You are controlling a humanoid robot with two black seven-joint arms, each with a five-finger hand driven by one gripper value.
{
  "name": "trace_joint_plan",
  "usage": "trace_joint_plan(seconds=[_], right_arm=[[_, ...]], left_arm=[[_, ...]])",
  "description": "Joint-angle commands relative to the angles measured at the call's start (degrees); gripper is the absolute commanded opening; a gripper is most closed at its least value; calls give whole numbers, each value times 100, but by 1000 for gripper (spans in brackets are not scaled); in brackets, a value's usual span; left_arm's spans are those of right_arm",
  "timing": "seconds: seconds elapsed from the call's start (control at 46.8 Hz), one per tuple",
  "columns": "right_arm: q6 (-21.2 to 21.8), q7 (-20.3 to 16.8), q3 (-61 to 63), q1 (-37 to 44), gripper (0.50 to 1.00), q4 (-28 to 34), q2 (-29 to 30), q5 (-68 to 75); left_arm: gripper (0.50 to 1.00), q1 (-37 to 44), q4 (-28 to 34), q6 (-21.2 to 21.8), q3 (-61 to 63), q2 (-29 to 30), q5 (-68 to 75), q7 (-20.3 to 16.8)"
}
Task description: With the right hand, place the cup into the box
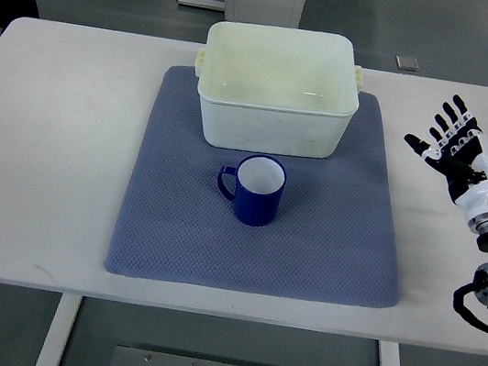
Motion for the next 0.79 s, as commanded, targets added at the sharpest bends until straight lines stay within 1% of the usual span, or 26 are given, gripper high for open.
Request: trace_joint_plan(seconds=[0.0,0.769], right_arm=[[0,0,1,0,1000,-5,30,0],[0,0,-17,-9,1000,12,153,-35]], left_arm=[[1000,0,0,1,0,0,3,0],[1000,-26,0,1,0,0,3,0]])
